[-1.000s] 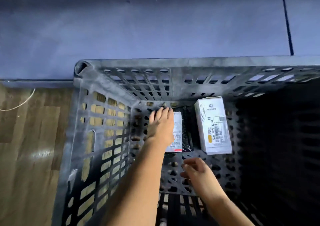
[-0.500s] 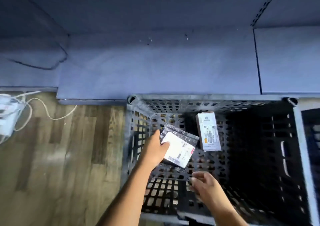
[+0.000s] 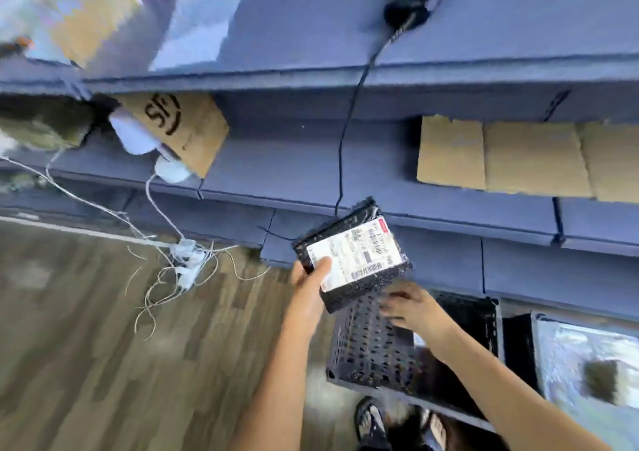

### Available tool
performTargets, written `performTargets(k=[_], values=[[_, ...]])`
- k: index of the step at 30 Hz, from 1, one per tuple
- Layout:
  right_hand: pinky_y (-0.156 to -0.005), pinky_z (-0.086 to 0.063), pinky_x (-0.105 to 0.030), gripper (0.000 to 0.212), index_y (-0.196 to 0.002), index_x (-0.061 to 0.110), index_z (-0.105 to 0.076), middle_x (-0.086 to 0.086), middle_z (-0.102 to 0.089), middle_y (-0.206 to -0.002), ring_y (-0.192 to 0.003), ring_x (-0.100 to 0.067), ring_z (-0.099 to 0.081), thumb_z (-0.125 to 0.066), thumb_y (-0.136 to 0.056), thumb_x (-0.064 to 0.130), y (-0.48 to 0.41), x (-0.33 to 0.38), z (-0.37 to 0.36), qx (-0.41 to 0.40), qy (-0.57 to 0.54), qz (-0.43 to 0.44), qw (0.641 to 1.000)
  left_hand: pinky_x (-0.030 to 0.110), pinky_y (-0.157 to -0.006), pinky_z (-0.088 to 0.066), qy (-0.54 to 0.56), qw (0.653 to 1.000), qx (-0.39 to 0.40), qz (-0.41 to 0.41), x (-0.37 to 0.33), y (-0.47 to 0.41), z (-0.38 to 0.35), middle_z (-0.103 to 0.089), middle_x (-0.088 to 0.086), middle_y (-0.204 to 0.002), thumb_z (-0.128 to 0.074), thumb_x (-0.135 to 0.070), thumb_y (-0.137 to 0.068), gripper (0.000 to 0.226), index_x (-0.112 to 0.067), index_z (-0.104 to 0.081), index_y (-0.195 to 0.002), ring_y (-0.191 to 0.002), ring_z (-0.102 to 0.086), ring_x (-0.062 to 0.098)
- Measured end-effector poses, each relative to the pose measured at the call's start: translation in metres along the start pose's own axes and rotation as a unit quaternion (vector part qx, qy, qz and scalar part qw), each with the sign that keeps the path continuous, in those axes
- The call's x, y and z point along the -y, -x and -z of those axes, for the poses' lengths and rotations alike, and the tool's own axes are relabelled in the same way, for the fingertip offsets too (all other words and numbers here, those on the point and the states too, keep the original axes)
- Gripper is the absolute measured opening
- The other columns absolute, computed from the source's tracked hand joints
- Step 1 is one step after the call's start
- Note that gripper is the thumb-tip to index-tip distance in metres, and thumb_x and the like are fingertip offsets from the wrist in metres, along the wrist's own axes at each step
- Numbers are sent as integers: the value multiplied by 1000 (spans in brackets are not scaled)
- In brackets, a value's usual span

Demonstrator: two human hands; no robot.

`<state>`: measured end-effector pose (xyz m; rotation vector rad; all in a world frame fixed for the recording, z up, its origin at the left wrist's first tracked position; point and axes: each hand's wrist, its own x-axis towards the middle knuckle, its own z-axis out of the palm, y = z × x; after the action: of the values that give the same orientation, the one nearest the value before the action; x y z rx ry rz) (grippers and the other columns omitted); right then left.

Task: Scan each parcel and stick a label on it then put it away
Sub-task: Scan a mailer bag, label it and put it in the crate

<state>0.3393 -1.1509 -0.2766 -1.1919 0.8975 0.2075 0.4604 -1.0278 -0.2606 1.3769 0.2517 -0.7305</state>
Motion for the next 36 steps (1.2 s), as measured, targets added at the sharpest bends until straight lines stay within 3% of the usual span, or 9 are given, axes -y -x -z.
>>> performTargets(k=[4,6,11,17,25,28,30,33,36], values=[[-58,-41,-18,11,-103,7,-53,-8,-56,-89,-74,-18,-55,-49,-94,1,56,69,1,27,25,70,997,41,-83,-55,31,997,21,-72,-73,40,-25,-64,12,-121,-59,-8,-90,38,-14,-52,-126,-105,-65,26],[-54,-42,-16,10,-97,7,-53,-10,-58,-90,-70,-17,-54,-54,-91,-1,71,100,0,24,23,119,992,35,-72,-57,57,990,43,-123,-112,57,-40,-66,12,-117,-55,-5,-92,32,-11,-52,-124,-101,-66,24],[-76,-49,-23,15,-105,12,-56,-5,-66,-99,-92,-21,-65,-61,-92,14,95,167,-11,37,-6,240,970,45,-90,-51,126,965,90,-212,-178,76,-69,-65,12,-119,-50,-4,-95,34,-12,-50,-128,-107,-64,27],[-79,-51,-26,16,-107,18,-56,1,-69,-101,-94,-15,-65,-59,-92,14,96,239,-30,17,-74,343,936,50,-98,-46,212,931,141,-262,-230,56,-93,-62,14,-124,-44,-4,-96,36,-8,-49,-131,-111,-62,28],[-82,-53,-32,12,-103,15,-60,0,-73,-102,-97,-17,-67,-60,-91,12,26,325,-83,-38,-105,409,906,51,-100,-44,230,911,203,-275,-297,-27,-91,-59,16,-128,-43,-6,-94,39,-9,-46,-134,-117,-58,32],[-73,-54,-24,21,-108,18,-61,7,-74,-101,-93,-9,-68,-56,-93,5,3,353,-110,-54,-104,432,894,37,-86,-55,232,909,221,-266,-324,-55,-90,-62,15,-125,-48,-10,-88,44,-7,-47,-132,-112,-61,29],[-75,-57,-30,26,-110,18,-62,6,-74,-102,-93,-11,-69,-53,-93,1,-11,374,-118,-69,-110,444,887,32,-84,-55,217,913,239,-251,-341,-74,-88,-63,13,-124,-55,-12,-86,45,-7,-50,-130,-112,-61,27],[-78,-58,-34,27,-107,20,-64,6,-73,-102,-92,-13,-69,-53,-93,0,-29,401,-112,-104,-128,458,874,27,-76,-49,160,934,246,-204,-367,-104,-77,-68,9,-106,-66,-15,-79,31,-10,-58,-108,-96,-64,23],[-79,-55,-31,26,-106,23,-64,9,-72,-103,-91,-8,-69,-56,-92,3,-39,421,-90,-146,-126,454,870,27,-72,-44,142,956,208,-153,-383,-130,-64,-61,8,-89,-57,-6,-91,6,-10,-56,-95,-83,-59,20]])
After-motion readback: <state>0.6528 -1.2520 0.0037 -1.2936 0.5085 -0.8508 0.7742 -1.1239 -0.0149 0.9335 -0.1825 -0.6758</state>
